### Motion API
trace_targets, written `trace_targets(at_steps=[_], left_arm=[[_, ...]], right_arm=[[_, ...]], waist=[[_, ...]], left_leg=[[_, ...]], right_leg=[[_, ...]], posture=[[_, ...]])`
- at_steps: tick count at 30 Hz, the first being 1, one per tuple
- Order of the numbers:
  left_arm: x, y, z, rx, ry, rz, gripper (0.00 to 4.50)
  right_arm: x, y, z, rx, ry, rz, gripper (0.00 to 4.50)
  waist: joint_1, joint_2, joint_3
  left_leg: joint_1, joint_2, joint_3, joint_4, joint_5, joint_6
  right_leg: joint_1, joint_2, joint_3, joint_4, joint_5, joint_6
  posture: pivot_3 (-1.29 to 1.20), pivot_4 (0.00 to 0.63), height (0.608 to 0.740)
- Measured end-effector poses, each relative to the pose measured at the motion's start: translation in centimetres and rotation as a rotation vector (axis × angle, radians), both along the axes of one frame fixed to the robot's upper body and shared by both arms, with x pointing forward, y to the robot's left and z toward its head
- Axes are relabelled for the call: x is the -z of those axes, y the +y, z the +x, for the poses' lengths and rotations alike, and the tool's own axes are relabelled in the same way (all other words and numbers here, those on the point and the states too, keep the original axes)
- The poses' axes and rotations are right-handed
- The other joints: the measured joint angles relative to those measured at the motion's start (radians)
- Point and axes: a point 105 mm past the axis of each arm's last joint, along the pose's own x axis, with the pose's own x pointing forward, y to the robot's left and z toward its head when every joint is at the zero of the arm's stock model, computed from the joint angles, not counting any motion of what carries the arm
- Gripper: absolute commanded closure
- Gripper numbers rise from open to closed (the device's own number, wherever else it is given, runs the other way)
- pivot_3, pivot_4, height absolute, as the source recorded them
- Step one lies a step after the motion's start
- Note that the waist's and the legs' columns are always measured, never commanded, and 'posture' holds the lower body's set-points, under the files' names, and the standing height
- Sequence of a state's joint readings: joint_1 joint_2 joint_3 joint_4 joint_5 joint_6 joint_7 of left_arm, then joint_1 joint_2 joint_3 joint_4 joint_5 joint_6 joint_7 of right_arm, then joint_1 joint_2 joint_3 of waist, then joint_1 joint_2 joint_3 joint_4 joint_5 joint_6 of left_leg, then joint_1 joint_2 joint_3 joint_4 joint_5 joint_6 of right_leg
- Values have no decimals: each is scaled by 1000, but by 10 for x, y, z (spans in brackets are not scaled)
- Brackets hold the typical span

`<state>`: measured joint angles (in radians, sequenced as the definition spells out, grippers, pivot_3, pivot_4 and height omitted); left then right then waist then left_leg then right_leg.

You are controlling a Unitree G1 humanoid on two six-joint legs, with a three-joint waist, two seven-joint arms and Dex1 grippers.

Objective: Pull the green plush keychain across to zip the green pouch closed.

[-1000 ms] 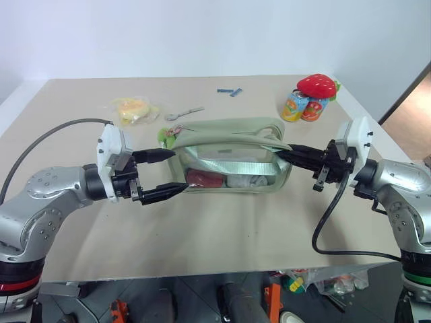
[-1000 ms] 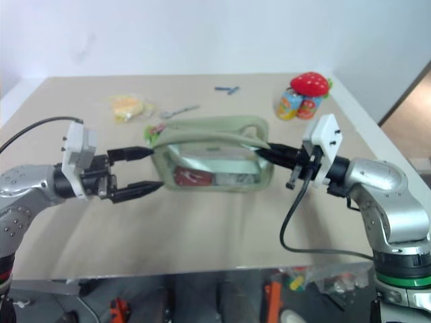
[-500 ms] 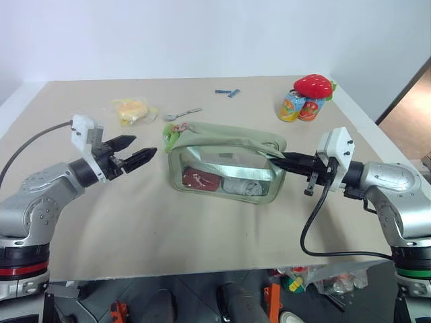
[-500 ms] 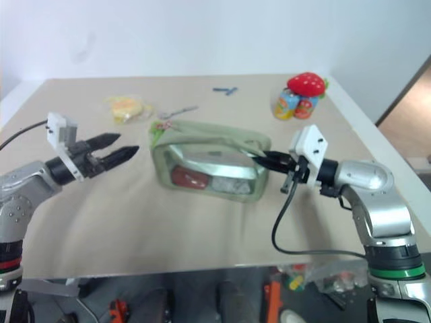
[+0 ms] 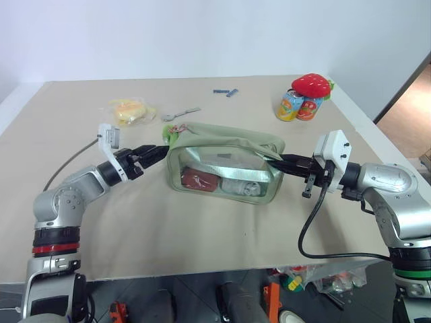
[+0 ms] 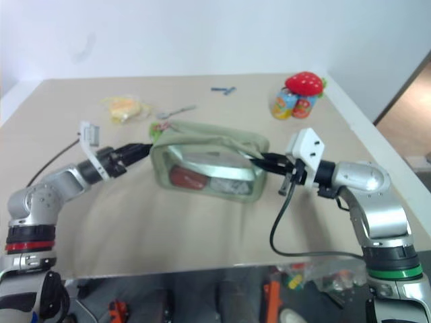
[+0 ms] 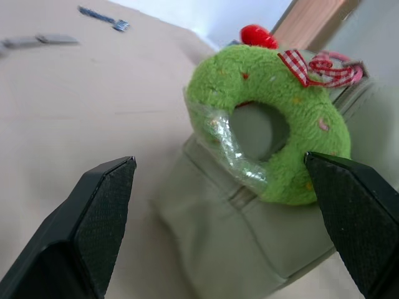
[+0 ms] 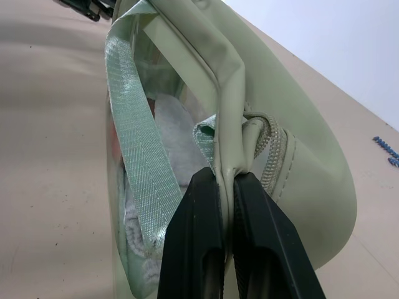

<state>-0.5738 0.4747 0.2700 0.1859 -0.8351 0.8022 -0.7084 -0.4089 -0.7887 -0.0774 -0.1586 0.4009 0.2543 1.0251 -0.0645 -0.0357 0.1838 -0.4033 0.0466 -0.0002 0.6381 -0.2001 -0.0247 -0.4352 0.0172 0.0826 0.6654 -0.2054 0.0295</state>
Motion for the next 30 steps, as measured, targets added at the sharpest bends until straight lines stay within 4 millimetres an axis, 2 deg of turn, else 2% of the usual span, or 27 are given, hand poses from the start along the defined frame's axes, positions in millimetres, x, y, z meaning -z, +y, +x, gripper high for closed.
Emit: trace_targets(at_steps=[5, 11, 14, 19, 30], left_arm=[[-4, 1, 5, 6, 6, -72, 0], [-14, 1, 8, 21, -16, -129, 1816], [-9, -1, 9, 28, 7, -153, 2925], [-6, -4, 10, 36, 20, -163, 4475], [-1, -2, 12, 20, 37, -155, 4475]], right_arm=[[0, 1, -1, -1, -1, -6, 4467], [2, 1, -1, 0, 4, -7, 4500], [2, 0, -1, 0, 0, -15, 4500], [2, 0, -2, -6, 0, -21, 4500], [4, -1, -1, -8, -11, -33, 4500]], waist=[[-4, 0, 0], [-5, 0, 0], [-6, 0, 0], [-6, 0, 0], [-6, 0, 0]], left_leg=[[0, 0, 0, 0, 0, 0], [0, 0, 0, 0, 0, 0], [0, 0, 0, 0, 0, 0], [0, 0, 0, 0, 0, 0], [0, 0, 0, 0, 0, 0]], right_leg=[[0, 0, 0, 0, 0, 0], [0, 0, 0, 0, 0, 0], [0, 0, 0, 0, 0, 0], [0, 0, 0, 0, 0, 0], [0, 0, 0, 0, 0, 0]], posture=[[0, 150, 740], [0, 150, 740], [0, 150, 740], [0, 150, 740], [0, 150, 740]])
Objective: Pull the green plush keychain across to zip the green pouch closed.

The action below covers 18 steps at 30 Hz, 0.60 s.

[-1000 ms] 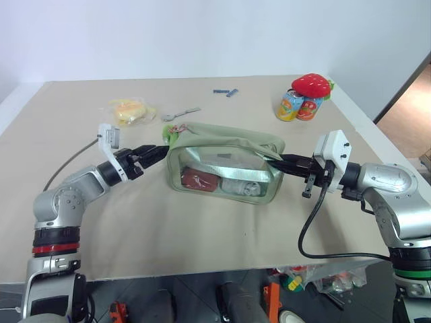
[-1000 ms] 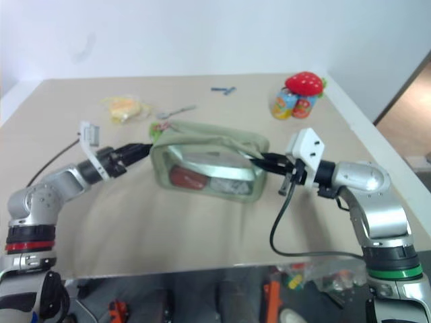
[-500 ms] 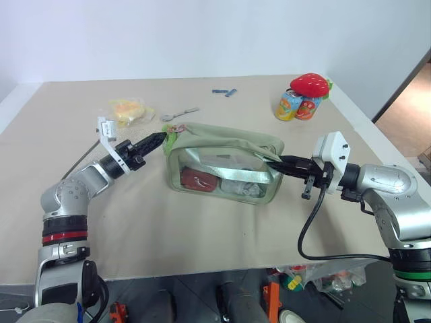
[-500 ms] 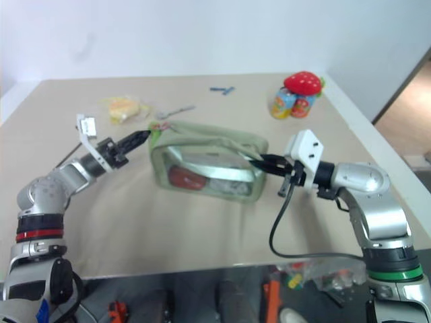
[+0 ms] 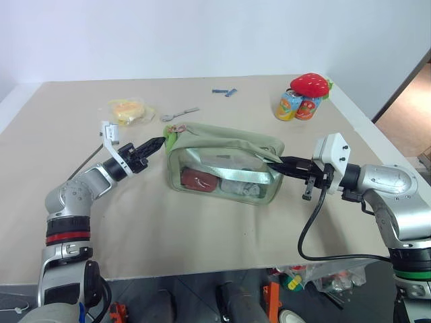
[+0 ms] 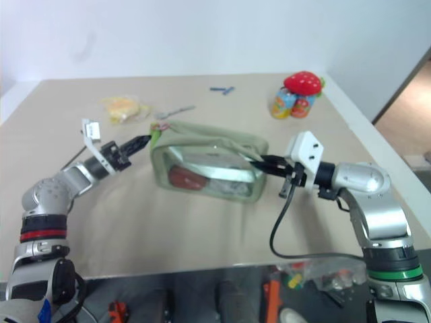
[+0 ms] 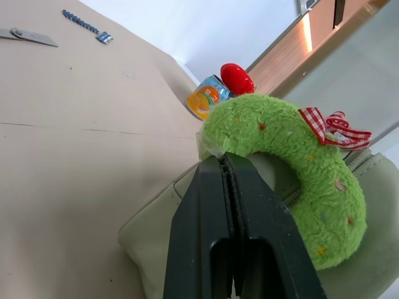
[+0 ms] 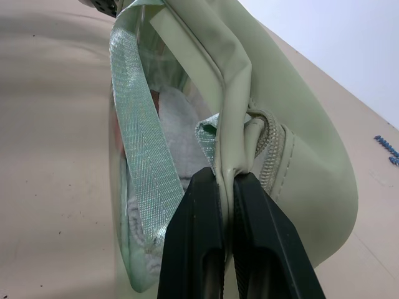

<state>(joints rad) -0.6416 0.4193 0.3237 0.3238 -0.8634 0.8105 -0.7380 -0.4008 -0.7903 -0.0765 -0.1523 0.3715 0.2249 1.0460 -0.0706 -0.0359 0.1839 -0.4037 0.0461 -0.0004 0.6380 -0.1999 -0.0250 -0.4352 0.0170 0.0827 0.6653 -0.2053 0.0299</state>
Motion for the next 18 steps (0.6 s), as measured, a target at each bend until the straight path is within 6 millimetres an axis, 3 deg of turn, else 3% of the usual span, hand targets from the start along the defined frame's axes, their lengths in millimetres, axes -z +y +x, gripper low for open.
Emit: trace_targets(at_steps=[6, 10, 13, 15, 18], left_arm=[[-6, 0, -3, 23, -19, -12, 4475], [-55, 7, -12, 35, -157, 18, 4475], [-95, 1, -23, 64, -286, 49, 4475], [-108, -10, -28, 92, -331, 76, 4475], [-110, -30, -33, 152, -353, 129, 4475]], right_arm=[[0, -1, 0, 0, -8, -5, 4500], [0, -1, 0, 0, -9, -6, 4500], [1, -1, 1, 2, -10, -7, 4500], [1, -2, 1, 4, -10, -6, 4500], [2, -3, 2, 5, -13, -10, 4500]], waist=[[0, 0, 0], [-1, -2, 1], [-1, -1, 1], [-1, -2, 1], [-1, -1, 1]], left_leg=[[-1, 0, 0, 0, 0, 0], [-2, 0, -1, 0, 0, 0], [-1, -1, 0, 0, 0, -1], [-1, -1, 0, 0, 0, -1], [-1, -1, -1, 0, 0, -1]], right_leg=[[0, 0, 0, 0, 0, 0], [-1, 0, -1, 0, 0, 0], [0, -1, 0, -1, 0, 0], [0, -1, 0, -1, 0, 1], [0, -1, 0, -1, 0, 1]], posture=[[0, 150, 740], [0, 150, 740], [0, 150, 740], [0, 150, 740], [0, 150, 740]])
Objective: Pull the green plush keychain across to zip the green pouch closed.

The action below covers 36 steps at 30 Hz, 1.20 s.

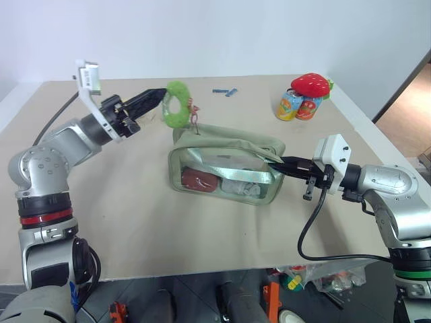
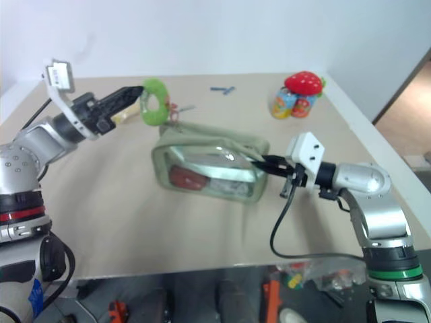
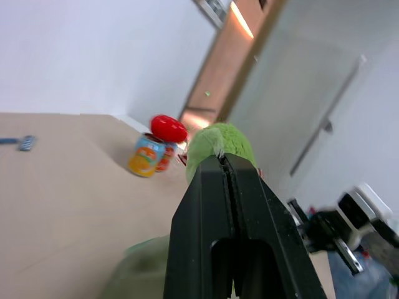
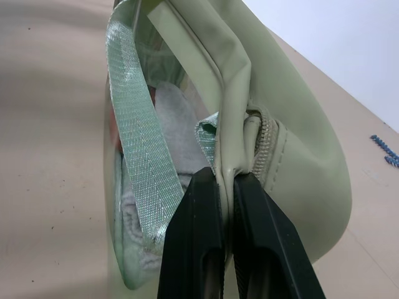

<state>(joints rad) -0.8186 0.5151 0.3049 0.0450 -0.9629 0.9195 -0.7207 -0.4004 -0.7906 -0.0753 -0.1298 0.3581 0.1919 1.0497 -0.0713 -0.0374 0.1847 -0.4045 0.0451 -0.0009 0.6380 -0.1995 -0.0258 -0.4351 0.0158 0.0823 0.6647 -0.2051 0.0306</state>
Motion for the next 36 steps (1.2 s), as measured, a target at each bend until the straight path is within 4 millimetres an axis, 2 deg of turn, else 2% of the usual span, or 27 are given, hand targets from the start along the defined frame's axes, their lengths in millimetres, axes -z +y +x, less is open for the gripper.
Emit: trace_targets(at_steps=[7, 12, 18, 25, 26, 30, 35, 36], left_arm=[[16, -44, -1, 95, 11, 148, 4475], [32, -49, 5, 88, 33, 259, 4475], [36, -37, 8, 58, 40, 321, 2687], [29, -16, 0, 42, -7, 433, 208], [27, -13, -2, 39, -17, 447, 71], [42, 8, -14, 12, -10, 525, 71], [62, 16, -24, -4, -37, 538, 71], [64, 16, -23, -15, -53, 543, 306]], right_arm=[[0, 1, 1, -1, -7, -8, 4500], [1, 2, 2, -1, -9, -6, 4500], [0, 2, 2, 5, -8, -4, 4500], [0, 3, 2, 2, -8, -5, 4500], [0, 3, 2, 1, -8, -6, 4500], [1, 5, 2, -7, -8, -7, 4500], [1, 5, 3, -9, -6, -11, 4500], [1, 5, 3, -9, -5, -11, 4500]], waist=[[-1, 0, 0], [-2, 0, 0], [-2, 0, 0], [-3, 0, 0], [-3, 0, 0], [-8, 0, 0], [-6, 0, 0], [-6, 0, 0]], left_leg=[[0, 0, 0, 0, 0, 0], [0, 0, 0, 0, 0, 0], [0, 0, 0, 0, 0, 0], [0, 0, 0, -1, 0, 0], [0, 0, 0, -1, 0, 0], [1, 1, 0, -2, 0, 0], [0, 1, 0, -2, 0, 0], [0, 1, 0, -2, 0, 0]], right_leg=[[0, 0, 0, 0, 0, 0], [0, 1, 0, 0, 0, 0], [-1, 0, 0, 0, 0, 0], [-1, 0, 0, 0, -1, -1], [-1, 0, 0, 0, -1, -1], [-1, 0, 0, 0, -3, -5], [-1, 0, 0, 0, -4, -6], [-1, 0, 0, 0, -4, -6]], posture=[[0, 150, 740], [0, 150, 740], [0, 150, 740], [0, 150, 740], [0, 150, 740], [0, 150, 740], [0, 150, 740], [0, 150, 740]])
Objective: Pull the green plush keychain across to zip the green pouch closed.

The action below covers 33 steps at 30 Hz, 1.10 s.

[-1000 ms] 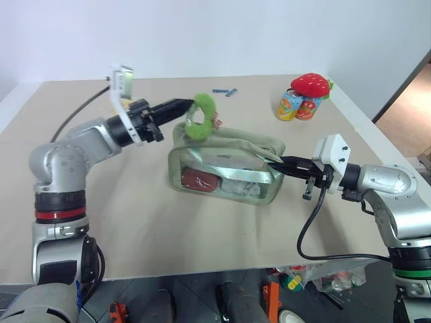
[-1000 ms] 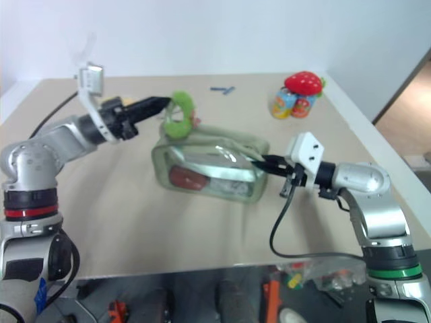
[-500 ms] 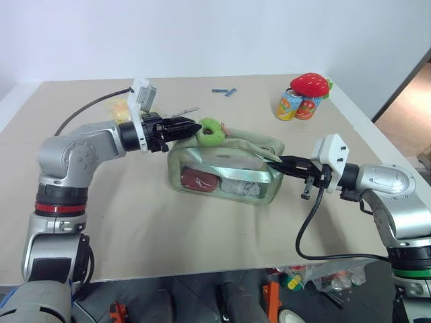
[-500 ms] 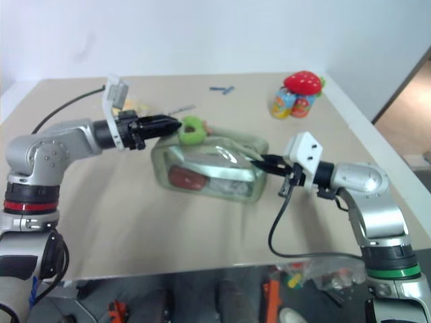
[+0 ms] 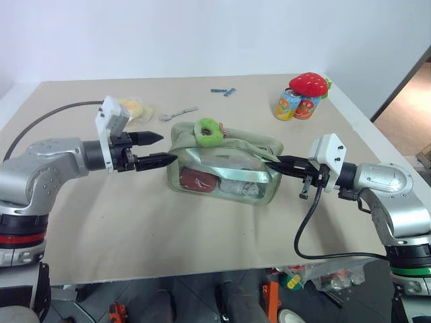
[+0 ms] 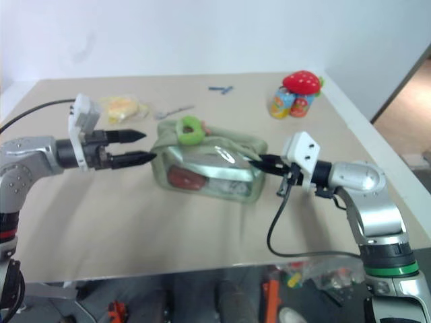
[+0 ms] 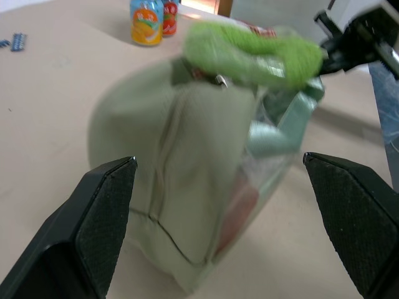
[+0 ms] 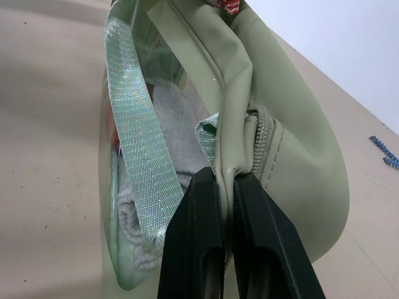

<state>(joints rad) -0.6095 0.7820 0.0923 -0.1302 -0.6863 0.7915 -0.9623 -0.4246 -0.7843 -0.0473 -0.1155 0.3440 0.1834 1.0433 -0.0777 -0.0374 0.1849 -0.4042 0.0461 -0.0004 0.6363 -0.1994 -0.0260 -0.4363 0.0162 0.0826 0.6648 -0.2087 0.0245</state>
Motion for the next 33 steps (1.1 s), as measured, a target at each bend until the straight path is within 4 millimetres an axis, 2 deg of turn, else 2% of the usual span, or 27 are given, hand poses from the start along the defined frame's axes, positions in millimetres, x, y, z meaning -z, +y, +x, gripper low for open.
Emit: trace_targets(at_steps=[2, 4, 7, 8, 9, 10, 13, 15, 19, 23, 26, 29, 31, 33], left_arm=[[5, -2, 2, -8, -26, -9, 1053], [8, -5, 3, -8, -40, -23, 1480], [13, -11, 10, -12, -104, -15, 2524], [16, -12, 12, -16, -105, -18, 2651], [20, -14, 15, -18, -101, -27, 3236], [24, -15, 17, -18, -95, -27, 3582], [27, -15, 17, -7, -97, -11, 4500], [27, -15, 16, 5, -99, -6, 4500], [27, -16, 16, 12, -101, -6, 4500], [27, -16, 15, 13, -85, -12, 4500], [26, -18, 11, 25, -84, -5, 4500], [26, -21, 6, 42, -74, -8, 4500], [26, -22, 5, 37, -67, -10, 4500], [25, -23, 5, 31, -68, -10, 4500]], right_arm=[[0, 0, 0, 0, 0, -1, 4500], [0, 0, 0, 0, -2, -3, 4500], [0, 0, 0, -4, -3, -5, 4500], [0, 0, 0, -4, -4, -6, 4500], [0, 0, 0, -4, -4, -6, 4500], [0, 0, 0, -4, 4, -2, 4500], [2, 0, 0, -4, 39, 11, 3500], [6, 0, -1, -5, 91, 23, 2736], [4, 0, -6, -10, 169, 35, 1495], [-26, 1, -7, -11, 207, 86, 90], [-54, 11, -11, -56, 211, 111, 37], [-86, 32, -19, -135, 127, 92, 37], [-92, 48, -20, -179, 83, 88, 37], [-86, 70, -20, -237, 62, 87, 37]], waist=[[0, 0, 0], [0, 0, 0], [0, 0, 0], [0, 0, 0], [0, 0, 0], [0, -1, 0], [0, -1, 0], [1, -1, 0], [2, -1, 0], [2, 0, 1], [2, 0, 1], [2, 0, 1], [2, 0, 1], [2, 0, 1]], left_leg=[[0, 0, 0, 0, 0, 0], [0, 0, 0, 1, 0, 0], [0, 0, 0, 0, 0, 0], [0, 0, 0, 0, 0, 0], [0, 0, 0, 0, 0, 0], [0, 0, 0, 0, 0, 0], [0, 0, 0, 0, 0, 0], [0, 0, 0, 0, 0, 0], [-1, 0, 0, 0, 0, 0], [-1, -1, 0, 1, 0, 0], [-1, 0, 0, 0, 0, 0], [-2, 0, -1, 0, 0, 0], [-2, 0, -1, -1, 0, 0], [-3, 0, -1, -1, 0, 0]], right_leg=[[0, 0, 0, 0, 0, 0], [0, 0, 0, 0, 0, 0], [0, 0, 0, 0, 0, 0], [0, 0, 0, 0, 0, 0], [0, 0, 0, 0, 0, 1], [0, 0, 0, 0, 0, 1], [0, 0, 0, 0, 1, 1], [0, 0, 0, 0, 1, 1], [0, 0, 0, 0, 0, 1], [0, 0, 0, 0, 1, 1], [-1, 0, 1, 0, 0, 1], [-1, 0, -1, 0, 0, 1], [-1, 0, -2, 0, 0, 1], [-2, 0, -2, 0, 1, 2]], posture=[[0, 150, 740], [0, 150, 740], [0, 150, 740], [0, 150, 740], [0, 150, 740], [0, 150, 740], [0, 150, 740], [0, 150, 740], [0, 150, 740], [0, 150, 740], [0, 150, 740], [0, 150, 740], [0, 150, 740], [0, 150, 740]])
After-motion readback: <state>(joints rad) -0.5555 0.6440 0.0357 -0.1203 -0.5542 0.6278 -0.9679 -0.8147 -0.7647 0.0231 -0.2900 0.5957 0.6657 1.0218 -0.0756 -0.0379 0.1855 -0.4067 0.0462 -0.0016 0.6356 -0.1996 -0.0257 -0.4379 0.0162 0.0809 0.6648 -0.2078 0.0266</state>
